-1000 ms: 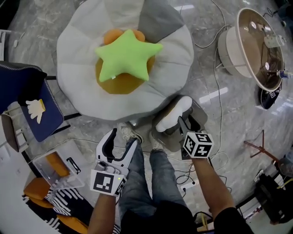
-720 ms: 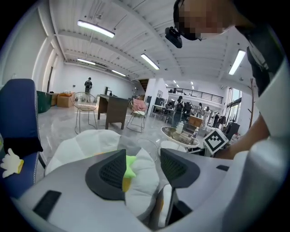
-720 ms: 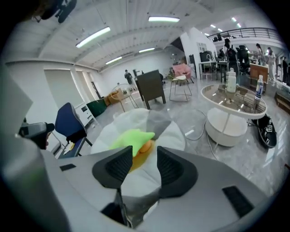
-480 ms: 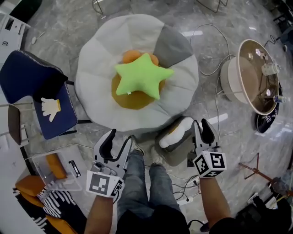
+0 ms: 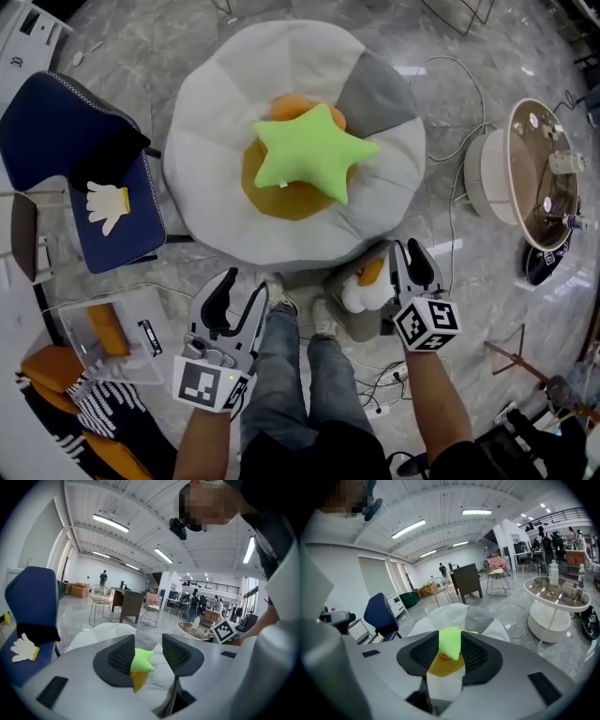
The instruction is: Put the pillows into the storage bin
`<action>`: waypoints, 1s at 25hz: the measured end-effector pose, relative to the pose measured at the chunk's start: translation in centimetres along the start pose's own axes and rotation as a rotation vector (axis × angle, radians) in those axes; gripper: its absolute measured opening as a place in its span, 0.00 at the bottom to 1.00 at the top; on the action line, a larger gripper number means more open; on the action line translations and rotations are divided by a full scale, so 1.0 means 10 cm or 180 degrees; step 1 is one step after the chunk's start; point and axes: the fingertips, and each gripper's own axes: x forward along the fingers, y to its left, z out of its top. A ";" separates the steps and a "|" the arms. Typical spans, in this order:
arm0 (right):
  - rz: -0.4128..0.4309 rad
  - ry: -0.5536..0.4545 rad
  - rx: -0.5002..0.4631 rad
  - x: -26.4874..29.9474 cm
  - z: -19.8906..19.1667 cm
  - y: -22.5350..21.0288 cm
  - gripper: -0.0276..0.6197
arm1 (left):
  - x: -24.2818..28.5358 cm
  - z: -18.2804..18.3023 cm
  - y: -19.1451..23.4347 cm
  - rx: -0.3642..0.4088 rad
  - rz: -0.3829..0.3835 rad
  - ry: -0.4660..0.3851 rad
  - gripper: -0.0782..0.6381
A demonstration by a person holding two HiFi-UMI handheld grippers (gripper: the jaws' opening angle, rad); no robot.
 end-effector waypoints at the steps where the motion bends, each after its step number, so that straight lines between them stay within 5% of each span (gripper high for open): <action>1: -0.0004 0.0091 -0.0004 0.11 -0.10 0.01 0.29 | -0.01 -0.02 0.06 -0.0023 0.0017 0.0004 0.39; 8: 0.0078 0.0533 0.0021 0.85 -0.66 0.13 0.35 | -0.05 -0.15 0.43 -0.0023 0.0039 0.0101 0.39; 14: 0.0269 0.0876 0.0284 1.57 -1.10 0.22 0.52 | -0.07 -0.40 0.81 -0.0034 0.0083 0.0239 0.39; 20: 0.0077 0.0948 0.1213 2.01 -1.37 0.11 0.60 | -0.11 -0.61 1.09 -0.0092 0.0109 0.0363 0.39; 25: 0.0025 0.0449 0.2700 2.28 -1.40 -0.06 0.66 | -0.06 -0.75 1.26 -0.0153 0.0095 0.0416 0.39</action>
